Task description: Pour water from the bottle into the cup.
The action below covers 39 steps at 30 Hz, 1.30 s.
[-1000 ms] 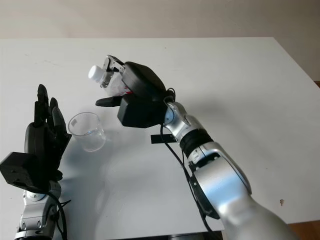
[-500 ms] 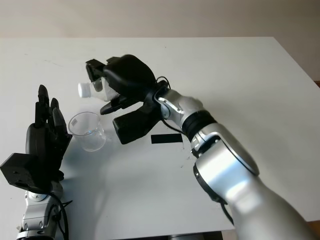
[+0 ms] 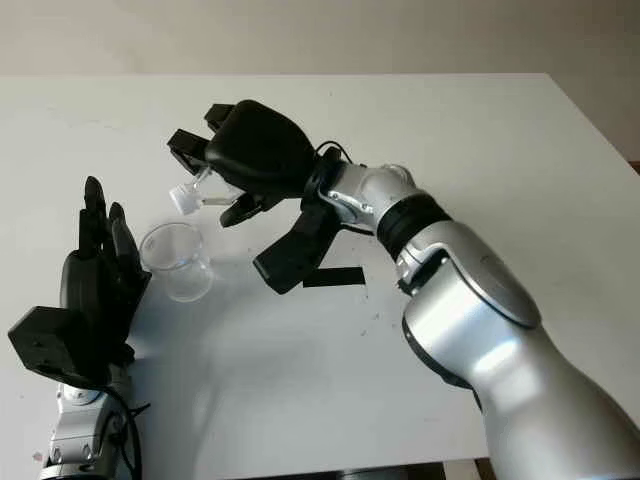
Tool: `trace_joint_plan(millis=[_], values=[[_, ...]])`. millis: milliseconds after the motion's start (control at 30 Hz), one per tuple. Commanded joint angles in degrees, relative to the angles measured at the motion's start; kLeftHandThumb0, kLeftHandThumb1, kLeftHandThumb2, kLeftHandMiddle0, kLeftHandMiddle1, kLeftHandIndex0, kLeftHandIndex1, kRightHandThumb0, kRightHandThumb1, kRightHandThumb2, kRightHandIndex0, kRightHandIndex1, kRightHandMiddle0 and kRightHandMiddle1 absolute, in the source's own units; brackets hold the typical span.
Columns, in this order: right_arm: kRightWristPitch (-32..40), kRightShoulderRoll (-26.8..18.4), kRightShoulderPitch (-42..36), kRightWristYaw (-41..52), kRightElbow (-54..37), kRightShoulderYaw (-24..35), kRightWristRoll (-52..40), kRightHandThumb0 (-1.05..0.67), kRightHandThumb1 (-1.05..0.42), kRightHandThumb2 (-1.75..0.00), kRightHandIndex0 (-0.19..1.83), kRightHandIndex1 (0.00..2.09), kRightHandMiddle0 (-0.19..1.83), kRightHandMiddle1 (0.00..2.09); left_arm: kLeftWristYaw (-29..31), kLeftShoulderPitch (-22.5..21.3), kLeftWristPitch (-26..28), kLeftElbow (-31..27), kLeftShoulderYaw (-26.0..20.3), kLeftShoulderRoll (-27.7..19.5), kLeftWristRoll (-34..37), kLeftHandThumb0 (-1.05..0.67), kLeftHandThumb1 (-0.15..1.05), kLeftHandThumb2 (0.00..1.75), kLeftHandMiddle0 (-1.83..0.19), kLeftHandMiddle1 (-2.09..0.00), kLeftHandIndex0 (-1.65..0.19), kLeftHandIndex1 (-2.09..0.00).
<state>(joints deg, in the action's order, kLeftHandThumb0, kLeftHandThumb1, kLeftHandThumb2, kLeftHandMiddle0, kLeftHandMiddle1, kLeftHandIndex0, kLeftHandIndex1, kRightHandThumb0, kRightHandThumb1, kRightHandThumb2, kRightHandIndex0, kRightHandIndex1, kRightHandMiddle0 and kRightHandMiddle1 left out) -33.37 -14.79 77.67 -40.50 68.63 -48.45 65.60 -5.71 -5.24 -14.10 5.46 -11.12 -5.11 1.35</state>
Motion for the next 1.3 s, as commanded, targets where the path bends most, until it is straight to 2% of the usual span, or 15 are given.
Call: trace_joint_plan(millis=[0, 100, 300, 467, 900, 967, 1067, 1200, 1267], values=[[0.06, -0.84, 3.1, -0.87, -0.25, -1.08, 1.01, -0.34, -1.04, -0.11, 1.14, 2.09, 0.6, 2.09, -0.21, 0.62, -0.16, -0.96, 0.68, 0.52, -0.64, -0.69, 1.05, 0.72, 0.12, -0.16, 0.09, 0.0], [0.19, -0.95, 3.6, -1.61, -0.73, -2.35, 2.3, -0.36, -1.03, -0.08, 1.12, 2.09, 0.58, 2.09, -0.18, 0.78, -0.28, -1.03, 0.88, 0.7, -0.63, -0.69, 1.05, 0.72, 0.13, -0.17, 0.11, 0.0], [1.4, -0.76, 3.79, -5.35, -1.42, -4.95, 5.02, -0.36, -1.04, -0.06, 1.27, 2.09, 0.77, 2.09, -0.7, 1.01, -0.36, -1.2, 1.33, 1.05, -1.28, -0.68, 1.05, 0.74, 0.15, -0.18, 0.12, 0.0], [1.94, -0.36, 3.82, -5.28, -1.95, -5.08, 4.88, -0.35, -1.05, -0.08, 1.19, 2.09, 0.68, 2.09, -0.63, 1.21, -0.24, -1.38, 1.26, 1.28, -1.29, -0.68, 1.05, 0.75, 0.17, -0.19, 0.13, 0.0], [2.34, -0.41, 3.59, -9.3, -2.81, -4.59, 4.45, -0.37, -1.04, -0.12, 1.25, 2.09, 0.78, 2.09, -0.12, 1.07, -0.21, -1.28, 1.04, 1.18, -0.58, -0.68, 1.05, 0.73, 0.18, -0.2, 0.14, 0.0], [1.81, -0.22, 3.08, -8.96, -2.61, -3.15, 2.57, -0.36, -1.04, -0.12, 1.26, 2.09, 0.79, 2.09, -0.59, 0.74, -0.57, -0.88, 0.9, 1.0, -1.13, -0.69, 1.05, 0.73, 0.17, -0.2, 0.13, 0.0], [-3.77, -0.4, 1.82, -3.26, -1.8, 2.04, -5.5, -0.33, -1.05, -0.13, 1.2, 2.09, 0.75, 2.09, -0.21, 0.59, -0.75, -0.79, 0.68, 0.97, -0.41, -0.69, 1.05, 0.73, 0.17, -0.21, 0.12, 0.0], [-9.6, -1.31, -1.81, 2.8, -2.04, 11.79, -18.63, -0.21, -1.0, -0.1, 1.05, 2.09, 0.69, 2.09, -0.41, 0.72, -0.53, -1.18, 0.62, 0.81, -0.61, -0.7, 1.05, 0.71, 0.17, -0.23, 0.1, 0.0], [-10.93, -0.79, -4.08, 10.78, -2.47, 17.98, -27.73, -0.16, -1.02, -0.11, 1.05, 2.09, 0.75, 2.09, -0.27, 0.74, -0.46, -1.32, 0.53, 0.67, -0.48, -0.7, 1.05, 0.71, 0.17, -0.24, 0.1, 0.0]])
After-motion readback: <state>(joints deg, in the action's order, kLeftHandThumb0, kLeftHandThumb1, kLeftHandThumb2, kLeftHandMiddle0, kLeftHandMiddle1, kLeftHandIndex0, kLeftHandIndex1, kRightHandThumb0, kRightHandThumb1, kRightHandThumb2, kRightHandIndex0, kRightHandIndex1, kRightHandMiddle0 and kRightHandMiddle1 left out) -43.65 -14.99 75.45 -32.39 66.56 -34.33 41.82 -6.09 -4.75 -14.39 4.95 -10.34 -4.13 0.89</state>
